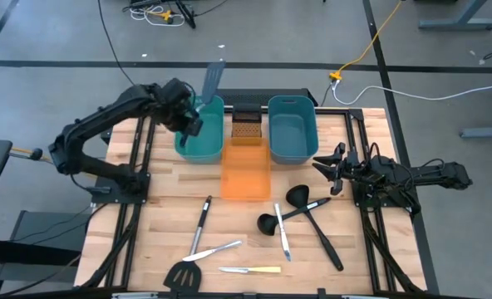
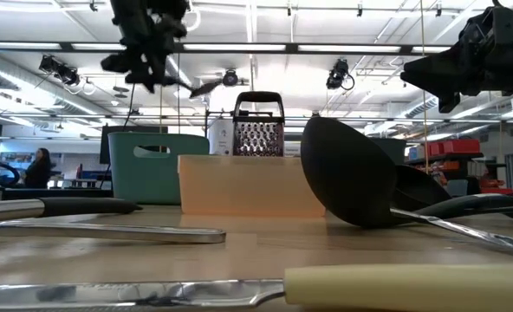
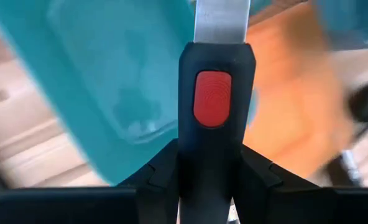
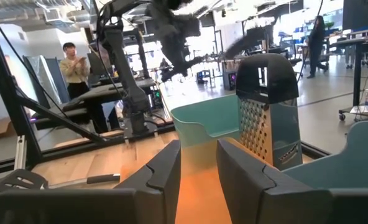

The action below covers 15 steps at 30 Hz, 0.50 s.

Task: Pick & Place Kitchen Items
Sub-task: Put the top black spatula into the green bin

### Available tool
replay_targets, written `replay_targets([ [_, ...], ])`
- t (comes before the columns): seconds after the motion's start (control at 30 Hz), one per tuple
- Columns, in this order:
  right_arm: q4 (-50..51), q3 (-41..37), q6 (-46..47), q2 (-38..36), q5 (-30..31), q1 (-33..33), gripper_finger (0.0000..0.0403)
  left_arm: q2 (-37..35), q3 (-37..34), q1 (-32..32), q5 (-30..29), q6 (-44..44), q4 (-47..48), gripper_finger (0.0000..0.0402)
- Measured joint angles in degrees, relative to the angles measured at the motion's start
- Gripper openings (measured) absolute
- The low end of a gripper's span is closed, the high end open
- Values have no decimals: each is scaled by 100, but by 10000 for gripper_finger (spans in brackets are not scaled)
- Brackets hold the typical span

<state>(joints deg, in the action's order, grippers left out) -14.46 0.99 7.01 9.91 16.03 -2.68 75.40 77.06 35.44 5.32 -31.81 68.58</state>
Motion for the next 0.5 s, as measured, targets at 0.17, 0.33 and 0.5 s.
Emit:
replay_targets([
  [0.17,0,1,-20,0,0,0,114,418,-9,316,33,415,176,111],
  [0.33,0,1,-20,0,0,0,114,910,-9,335,8,642,236,111],
  [0.5,0,1,-22,0,0,0,114,1242,-9,324,-62,764,486,111],
])
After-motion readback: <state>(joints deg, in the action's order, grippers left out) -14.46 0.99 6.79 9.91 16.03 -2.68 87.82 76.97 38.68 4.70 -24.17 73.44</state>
